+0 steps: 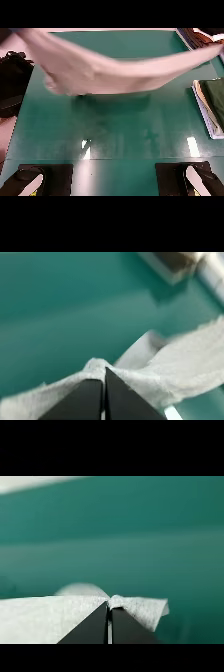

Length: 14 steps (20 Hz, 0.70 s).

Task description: Fold the shirts.

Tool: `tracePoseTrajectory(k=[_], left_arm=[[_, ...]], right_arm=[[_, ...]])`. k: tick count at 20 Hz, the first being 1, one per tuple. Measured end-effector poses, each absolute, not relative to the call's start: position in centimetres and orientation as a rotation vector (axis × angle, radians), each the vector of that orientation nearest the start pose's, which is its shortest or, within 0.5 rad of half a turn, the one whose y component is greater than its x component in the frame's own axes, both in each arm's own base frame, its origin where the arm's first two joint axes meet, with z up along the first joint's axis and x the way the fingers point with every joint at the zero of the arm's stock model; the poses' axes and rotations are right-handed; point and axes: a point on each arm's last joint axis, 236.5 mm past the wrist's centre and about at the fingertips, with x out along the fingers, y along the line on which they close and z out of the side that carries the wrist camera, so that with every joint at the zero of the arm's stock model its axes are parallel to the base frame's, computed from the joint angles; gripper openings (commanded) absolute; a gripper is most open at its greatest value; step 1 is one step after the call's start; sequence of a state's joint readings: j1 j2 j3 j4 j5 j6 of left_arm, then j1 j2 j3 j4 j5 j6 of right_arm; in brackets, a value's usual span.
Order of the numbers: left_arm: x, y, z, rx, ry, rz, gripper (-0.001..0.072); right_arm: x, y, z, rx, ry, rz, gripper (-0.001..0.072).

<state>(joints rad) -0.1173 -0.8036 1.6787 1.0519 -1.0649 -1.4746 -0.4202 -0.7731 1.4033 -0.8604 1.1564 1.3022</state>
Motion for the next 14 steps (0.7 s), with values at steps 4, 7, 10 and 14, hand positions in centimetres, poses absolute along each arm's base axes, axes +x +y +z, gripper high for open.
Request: tracePoseTrajectory(k=[4,7,10,14], left_arm=[[19.7,-11.1,56.1,-0.147,-0.150,-0.508,0.0020],[16.8,-9.8,59.2,-0.133,-0.259,-0.472,0.0020],[19.6,-8.8,57.5,-0.123,-0.196,-0.407,0.0021],[29.6,-9.3,47.1,-0.126,0.152,-0.357,0.0022]], right_arm=[[27.0,1.1,44.6,0.117,0.154,0.128,0.0016],[24.2,1.2,47.9,0.072,0.106,0.069,0.0015],[24.4,0.6,48.0,0.093,0.153,0.052,0.0015],[28.9,-1.7,43.2,0.210,0.346,0.087,0.0015]])
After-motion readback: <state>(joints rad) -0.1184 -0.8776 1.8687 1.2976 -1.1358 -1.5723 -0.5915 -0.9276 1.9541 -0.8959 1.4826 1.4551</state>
